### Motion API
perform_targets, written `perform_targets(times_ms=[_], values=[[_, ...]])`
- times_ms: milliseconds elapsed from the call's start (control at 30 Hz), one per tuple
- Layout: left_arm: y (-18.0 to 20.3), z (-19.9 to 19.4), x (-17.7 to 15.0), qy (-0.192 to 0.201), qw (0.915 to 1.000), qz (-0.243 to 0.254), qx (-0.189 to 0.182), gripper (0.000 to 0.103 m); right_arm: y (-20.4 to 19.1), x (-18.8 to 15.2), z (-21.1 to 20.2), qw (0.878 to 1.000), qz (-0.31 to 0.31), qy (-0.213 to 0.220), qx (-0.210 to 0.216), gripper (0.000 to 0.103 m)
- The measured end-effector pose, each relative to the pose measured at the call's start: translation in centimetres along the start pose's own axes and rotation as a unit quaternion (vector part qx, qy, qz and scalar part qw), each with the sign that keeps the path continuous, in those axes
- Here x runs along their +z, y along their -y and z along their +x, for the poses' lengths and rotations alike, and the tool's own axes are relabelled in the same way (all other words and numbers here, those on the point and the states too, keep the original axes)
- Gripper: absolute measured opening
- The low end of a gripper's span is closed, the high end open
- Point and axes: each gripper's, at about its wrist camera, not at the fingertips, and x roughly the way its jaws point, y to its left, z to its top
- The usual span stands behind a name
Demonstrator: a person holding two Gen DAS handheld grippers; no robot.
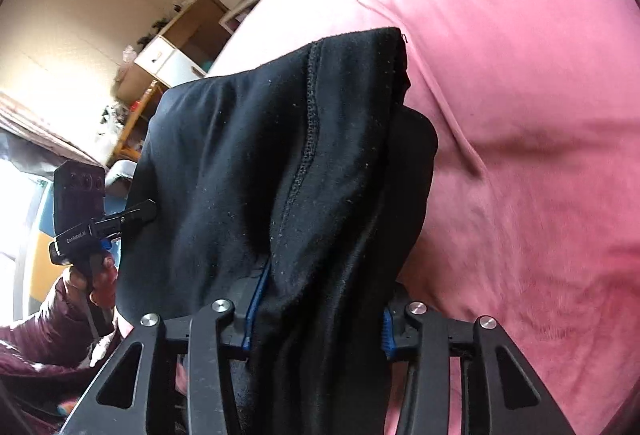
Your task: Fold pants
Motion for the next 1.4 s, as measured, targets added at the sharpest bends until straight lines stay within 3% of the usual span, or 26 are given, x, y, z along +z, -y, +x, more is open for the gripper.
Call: perform_targets(times_ms=[133,267,400,500,567,633,767,867,1000,1100,1233,1400], values=[[-0.5,-2.3,2.7,0.036,0.9991,0.01,0.018,0.04,-2.1,3.4,0.2,0.999,-0.025,0.022,0.017,0.045],[-2.2,-3.0,5.9,0.058,0.997,0.006,0.051,0.041,-3.2,8.7,2.9,0.999,-0.044,0.025,0.02,0.045],[-5.4,-2.0,8.4,0.056,0.9945,-0.032,0.082,0.042,-3.6,12.7,6.3,0.999,-0.048,0.01,0.013,0.045],[-7.9,0.1,8.5,0.039,0.9905,-0.052,0.121,0.046,-3.6,14.3,9.1,0.999,-0.05,-0.01,0.002,0.046],[-10.5,1.4,8.1,0.016,0.986,-0.084,0.143,0.053,-2.9,14.6,12.0,0.998,-0.043,-0.038,-0.023,0.052],[-11.6,1.4,7.5,0.03,0.9868,-0.096,0.127,0.061,-1.5,14.3,13.0,0.999,-0.017,-0.036,-0.008,0.057],[-10.7,0.8,6.7,0.041,0.9851,-0.079,0.148,0.064,-0.7,13.7,12.4,1.0,-0.004,-0.019,0.006,0.058],[-8.9,0.7,6.4,0.051,0.9792,-0.071,0.183,0.067,-2.1,13.7,12.2,1.0,-0.01,-0.017,-0.019,0.068],[-7.7,-1.3,6.1,0.075,0.9642,-0.064,0.246,0.067,-3.6,13.6,10.9,0.998,-0.019,-0.004,-0.061,0.07],[-6.5,-2.9,5.2,0.097,0.95,-0.056,0.291,0.067,-4.6,13.1,9.1,0.995,-0.03,0.03,-0.095,0.071],[-4.4,-3.8,4.1,0.124,0.9371,-0.05,0.322,0.067,-6.1,12.6,6.6,0.989,-0.03,0.072,-0.126,0.073],[-1.6,-5.1,2.2,0.147,0.9275,-0.022,0.343,0.067,-9.1,10.6,4.4,0.981,-0.039,0.109,-0.155,0.076]])
